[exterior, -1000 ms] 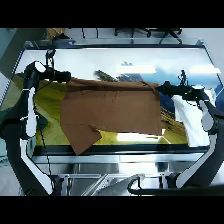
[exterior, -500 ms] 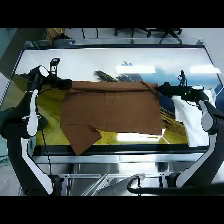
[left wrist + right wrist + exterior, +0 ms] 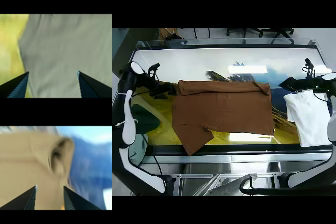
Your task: Fold the shirts.
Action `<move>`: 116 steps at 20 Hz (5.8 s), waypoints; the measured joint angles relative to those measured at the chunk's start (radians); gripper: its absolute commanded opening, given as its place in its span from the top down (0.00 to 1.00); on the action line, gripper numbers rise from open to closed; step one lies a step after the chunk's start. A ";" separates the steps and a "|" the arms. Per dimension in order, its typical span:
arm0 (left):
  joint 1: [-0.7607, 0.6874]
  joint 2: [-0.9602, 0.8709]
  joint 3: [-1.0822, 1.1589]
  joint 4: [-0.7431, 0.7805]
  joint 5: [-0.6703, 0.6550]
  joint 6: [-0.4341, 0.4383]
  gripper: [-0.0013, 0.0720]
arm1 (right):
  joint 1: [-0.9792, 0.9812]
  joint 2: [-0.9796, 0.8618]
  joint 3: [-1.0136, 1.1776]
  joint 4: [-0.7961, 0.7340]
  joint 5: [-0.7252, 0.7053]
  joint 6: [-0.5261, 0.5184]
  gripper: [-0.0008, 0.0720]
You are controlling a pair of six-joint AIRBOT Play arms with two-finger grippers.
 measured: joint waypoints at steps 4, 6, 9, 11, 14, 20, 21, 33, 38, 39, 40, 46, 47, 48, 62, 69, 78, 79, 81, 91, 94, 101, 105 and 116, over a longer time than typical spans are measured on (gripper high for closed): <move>0.037 0.270 -0.479 -0.001 0.038 -0.014 0.07 | -0.045 0.143 -0.211 -0.091 0.077 0.053 0.46; 0.045 0.388 -0.687 -0.003 0.095 -0.014 0.07 | -0.058 0.200 -0.325 -0.109 0.087 0.068 0.46; 0.050 0.507 -0.915 -0.092 0.200 0.000 0.07 | -0.069 0.251 -0.462 -0.123 0.088 0.075 0.46; 0.050 0.544 -1.014 -0.176 0.262 0.035 0.11 | -0.071 0.266 -0.528 -0.127 0.086 0.079 0.46; 0.039 0.556 -1.105 -0.302 0.328 0.097 0.70 | -0.073 0.275 -0.605 -0.115 0.069 0.070 0.46; -0.039 0.516 -1.115 -0.451 0.412 0.199 0.96 | -0.059 0.264 -0.712 -0.089 0.022 0.044 0.46; -0.049 0.510 -1.101 -0.459 0.412 0.208 0.96 | -0.047 0.260 -0.723 -0.080 0.024 0.044 0.46; 0.274 0.753 -1.134 -0.278 0.238 0.176 0.18 | 0.015 0.245 -0.748 -0.080 -0.017 0.037 0.46; 0.278 0.739 -1.279 -0.395 0.359 0.216 0.18 | 0.040 0.244 -0.749 -0.064 -0.037 0.037 0.46; 0.258 0.713 -1.292 -0.430 0.382 0.229 0.18 | 0.043 0.244 -0.749 -0.063 -0.038 0.037 0.46; 0.234 0.683 -1.300 -0.482 0.407 0.248 0.18 | 0.045 0.244 -0.749 -0.060 -0.041 0.037 0.46; 0.111 0.553 -1.317 -0.744 0.557 0.410 0.97 | 0.049 0.243 -0.749 -0.050 -0.039 0.037 0.53; 0.105 0.544 -1.312 -0.754 0.561 0.422 0.96 | 0.049 0.243 -0.749 -0.050 -0.037 0.037 0.61; 0.100 0.541 -1.302 -0.756 0.564 0.435 0.96 | 0.049 0.243 -0.750 -0.051 -0.038 0.037 0.69; 0.097 0.977 -1.127 -0.400 0.181 0.118 0.96 | 0.045 0.345 -0.751 -0.333 0.137 0.282 0.96; 0.097 1.125 -1.077 -0.351 0.201 0.082 0.96 | 0.046 0.541 -0.719 -0.317 0.079 0.290 0.96; 0.021 0.523 -0.639 -0.455 0.409 0.243 0.96 | 0.107 0.277 -0.515 0.061 -0.291 -0.014 0.96; 0.002 0.440 -0.585 -0.458 0.427 0.250 0.96 | 0.118 0.231 -0.492 0.085 -0.322 -0.046 0.96; -0.031 0.294 -0.490 -0.459 0.463 0.257 0.96 | 0.134 0.152 -0.457 0.119 -0.368 -0.091 0.96; -0.053 -0.028 -0.176 -0.460 0.354 0.257 0.23 | 0.076 0.089 -0.340 0.114 -0.286 -0.138 0.28; -0.015 -0.020 -0.127 -0.459 0.279 0.231 0.24 | 0.031 0.075 -0.320 0.101 -0.248 -0.117 0.28; 0.070 0.065 -0.099 -0.459 0.114 0.193 0.24 | 0.046 -0.019 -0.310 0.140 -0.170 -0.106 0.28; 0.065 0.119 -0.097 -0.459 0.080 0.187 0.55 | 0.068 -0.064 -0.309 0.184 -0.161 -0.114 0.72; -0.324 0.114 -0.250 -0.462 0.499 0.192 0.96 | 0.075 -0.010 -0.224 0.238 -0.036 -0.143 0.96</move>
